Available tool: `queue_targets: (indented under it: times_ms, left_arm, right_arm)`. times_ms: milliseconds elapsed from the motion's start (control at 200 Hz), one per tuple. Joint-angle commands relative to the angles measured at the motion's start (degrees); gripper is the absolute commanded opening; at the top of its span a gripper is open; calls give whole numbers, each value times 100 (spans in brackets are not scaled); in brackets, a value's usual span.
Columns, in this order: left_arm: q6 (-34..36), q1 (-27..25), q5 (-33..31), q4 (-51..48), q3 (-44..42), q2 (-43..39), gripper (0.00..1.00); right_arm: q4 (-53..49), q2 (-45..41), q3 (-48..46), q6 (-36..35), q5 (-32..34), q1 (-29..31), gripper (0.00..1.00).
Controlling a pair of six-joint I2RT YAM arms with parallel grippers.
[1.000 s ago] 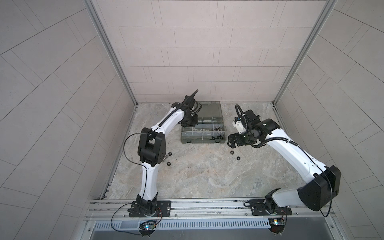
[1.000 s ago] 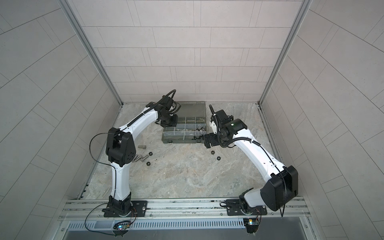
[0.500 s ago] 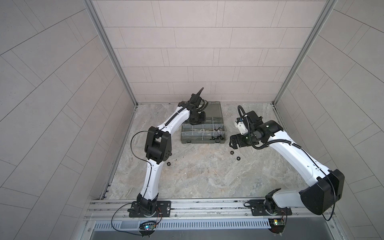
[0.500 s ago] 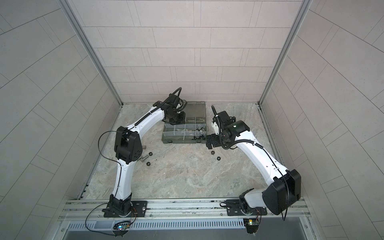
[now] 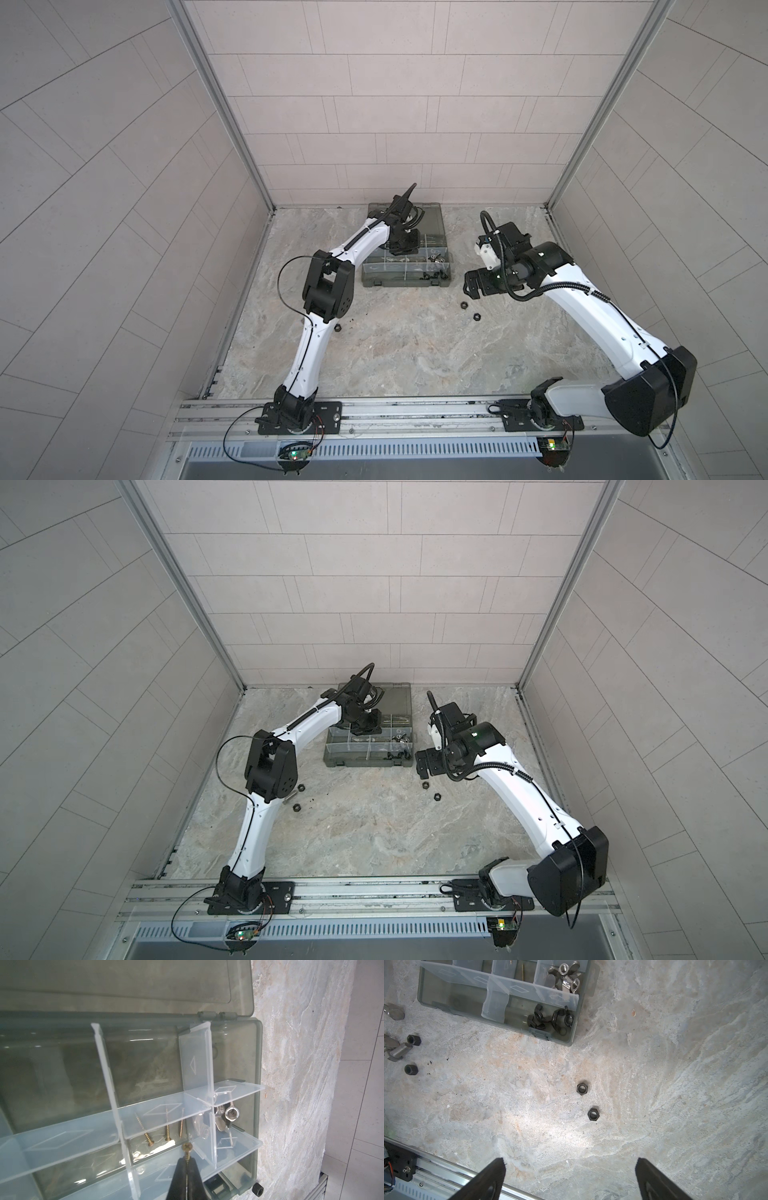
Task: Sort the screws and nuts into containers
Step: 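Lower the brass screw into a compartment with the left gripper, then open the left gripper and move it to the silver hex bolts beside the box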
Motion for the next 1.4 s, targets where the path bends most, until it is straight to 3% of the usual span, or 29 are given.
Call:
queue_targets:
  times_ms: [0, 230, 395, 490, 821, 906, 1021, 1396]
  left_arm:
    - [-76, -20, 96, 88, 182, 135, 0]
    - [-65, -21, 137, 97, 218, 259, 1]
    - [-11, -26, 120, 65, 293, 298, 23]
    - [42, -20, 87, -5, 363, 298, 29]
    - [237, -7, 41, -322, 447, -60, 30]
    - [443, 43, -135, -537, 372, -358, 35]
    - [604, 230, -314, -643, -212, -988, 38]
    - [704, 1580, -794, -372, -3620, -3302, 46]
  right_arm:
    - [-211, -176, 17, 64, 151, -38, 99]
    - [-238, -184, -8, 128, 189, -39, 99]
    - [-243, -139, 11, 135, 207, -46, 99]
    - [-251, -117, 30, 135, 218, -46, 99]
    - [-190, 22, 147, 79, 179, -73, 99]
    - [-89, 96, 177, 49, 72, -73, 99]
    - [90, 233, 264, 39, -118, -73, 99]
    - [358, 853, 869, 7, -443, 149, 99]
